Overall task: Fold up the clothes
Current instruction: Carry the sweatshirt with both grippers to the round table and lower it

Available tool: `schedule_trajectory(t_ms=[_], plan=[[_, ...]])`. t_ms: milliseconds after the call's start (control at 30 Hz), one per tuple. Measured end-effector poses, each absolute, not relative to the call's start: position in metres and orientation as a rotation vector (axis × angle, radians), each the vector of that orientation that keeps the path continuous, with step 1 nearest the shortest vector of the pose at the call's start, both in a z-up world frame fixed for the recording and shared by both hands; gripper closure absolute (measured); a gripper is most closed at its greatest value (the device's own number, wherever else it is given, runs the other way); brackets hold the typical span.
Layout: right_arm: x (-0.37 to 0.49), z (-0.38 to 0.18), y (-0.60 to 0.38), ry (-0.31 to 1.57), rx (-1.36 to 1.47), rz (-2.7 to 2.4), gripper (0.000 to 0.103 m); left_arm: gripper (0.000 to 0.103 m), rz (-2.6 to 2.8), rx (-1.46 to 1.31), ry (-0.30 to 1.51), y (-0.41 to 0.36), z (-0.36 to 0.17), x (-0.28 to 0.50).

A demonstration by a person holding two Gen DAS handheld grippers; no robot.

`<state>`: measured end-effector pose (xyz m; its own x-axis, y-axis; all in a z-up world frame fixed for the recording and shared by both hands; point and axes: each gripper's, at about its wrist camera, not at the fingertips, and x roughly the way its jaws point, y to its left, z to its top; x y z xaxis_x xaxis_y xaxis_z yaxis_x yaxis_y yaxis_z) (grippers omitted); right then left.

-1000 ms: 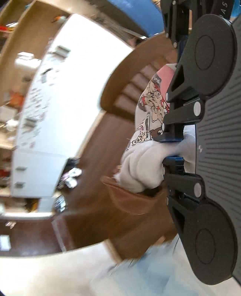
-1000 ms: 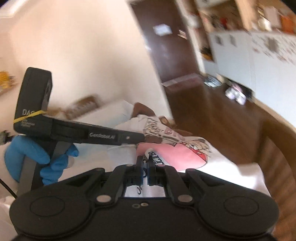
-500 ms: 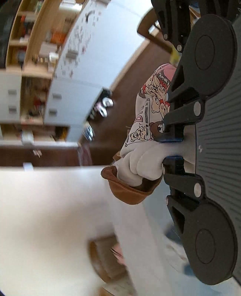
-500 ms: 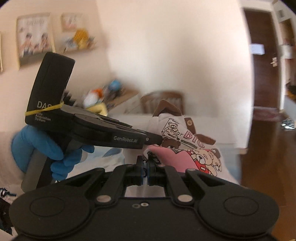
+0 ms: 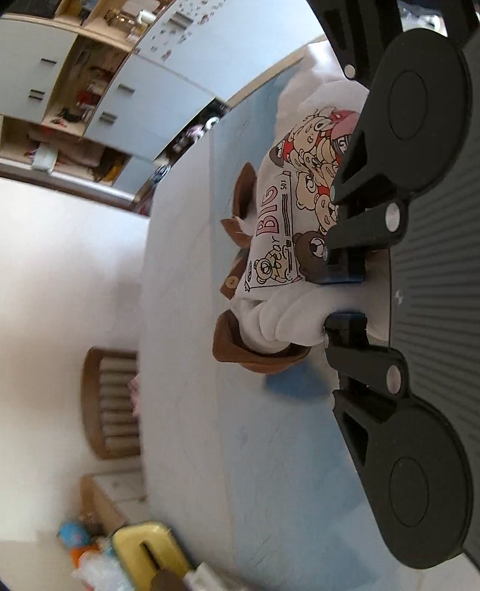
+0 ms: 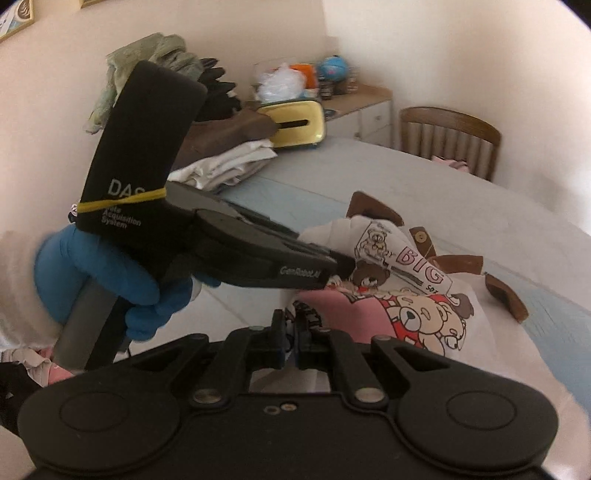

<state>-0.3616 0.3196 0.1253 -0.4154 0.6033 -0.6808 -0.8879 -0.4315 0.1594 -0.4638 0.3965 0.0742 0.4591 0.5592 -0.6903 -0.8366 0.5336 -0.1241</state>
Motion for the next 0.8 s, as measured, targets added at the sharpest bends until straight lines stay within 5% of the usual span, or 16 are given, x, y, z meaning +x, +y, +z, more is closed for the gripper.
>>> schedule_trajectory(t_ms=[567,667,733,800], plan=[[-0.252,0.054,0.334,0.678,-0.930,1.566,0.000,0.086,1.030,-0.538,0.754,0.456,0.031,-0.492],[-0.249,0.047,0.335,0.689,-0.921,1.620,0.000,0.073,1.054,-0.604,0.763,0.458,0.035,-0.500],[-0.254,0.047,0.335,0.676,-0.911,1.692,0.000,0.030,1.083,-0.656,0.769,0.458,0.039,-0.509],[-0.267,0.044,0.338,0.630,-0.926,1.760,0.000,0.021,1.128,-0.673,0.754,0.450,0.044,-0.520]])
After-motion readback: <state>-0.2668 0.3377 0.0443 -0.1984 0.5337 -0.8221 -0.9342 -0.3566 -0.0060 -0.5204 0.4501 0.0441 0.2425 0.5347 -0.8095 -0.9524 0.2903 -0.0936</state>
